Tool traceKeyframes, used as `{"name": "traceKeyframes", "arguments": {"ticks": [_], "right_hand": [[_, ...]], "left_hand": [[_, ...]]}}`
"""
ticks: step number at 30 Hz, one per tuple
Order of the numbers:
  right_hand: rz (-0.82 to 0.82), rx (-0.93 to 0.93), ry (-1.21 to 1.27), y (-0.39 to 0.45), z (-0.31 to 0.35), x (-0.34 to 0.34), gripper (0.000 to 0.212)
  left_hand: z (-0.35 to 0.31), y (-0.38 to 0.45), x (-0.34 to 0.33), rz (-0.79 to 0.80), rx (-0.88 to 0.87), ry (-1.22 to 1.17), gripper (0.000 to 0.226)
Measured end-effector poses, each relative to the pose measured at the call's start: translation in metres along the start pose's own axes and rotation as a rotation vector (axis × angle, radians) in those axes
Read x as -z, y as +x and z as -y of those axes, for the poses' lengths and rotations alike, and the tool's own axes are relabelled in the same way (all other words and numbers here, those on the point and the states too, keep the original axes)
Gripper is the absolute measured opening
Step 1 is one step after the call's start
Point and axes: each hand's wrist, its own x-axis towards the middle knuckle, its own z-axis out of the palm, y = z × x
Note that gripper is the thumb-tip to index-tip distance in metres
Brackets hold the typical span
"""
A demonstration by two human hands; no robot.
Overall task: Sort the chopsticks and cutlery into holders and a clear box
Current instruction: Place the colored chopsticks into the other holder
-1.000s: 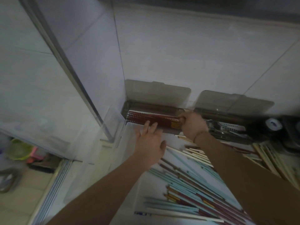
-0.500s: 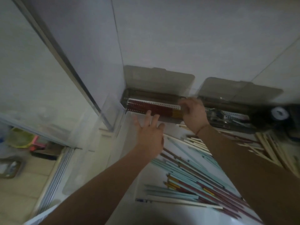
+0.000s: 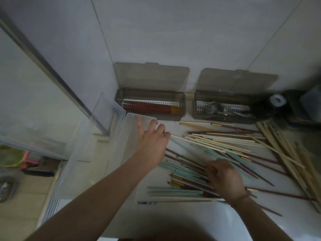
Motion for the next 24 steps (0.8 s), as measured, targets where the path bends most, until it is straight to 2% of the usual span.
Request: {"name": "traceKeyframes", "arguments": {"ticks": [2, 5, 7, 9, 13, 24], "right_hand": [[0.014, -0.037, -0.009, -0.022, -0.008, 0.007, 0.021], [0.041, -0.076, -0.063, -0.044, -0.02, 0.014, 0.007], [0.046, -0.057, -0.136, -0.053, -0.023, 0.017, 0.007], [0.02, -0.009, -0.235, -0.057, -0.024, 0.019, 0.005], [-0.036, 0.084, -0.4, -0.062, -0.022, 0.014, 0.028], [-0.154, -0.019, -0.409, -0.071, -0.019, -0.002, 0.03]], "left_hand": [[-0.006, -0.002, 0.0, -0.063, -0.095, -0.011, 0.03], [-0.028, -0.003, -0.012, -0.196, -0.356, -0.161, 0.023], [-0.047, -0.007, -0.022, -0.199, -0.49, -0.254, 0.015], [-0.067, -0.012, -0.03, -0.141, -0.557, -0.236, 0.008], [-0.092, -0.02, -0.039, -0.023, -0.547, -0.214, 0.008], [-0.101, -0.023, -0.039, 0.024, -0.438, -0.235, 0.02]]}}
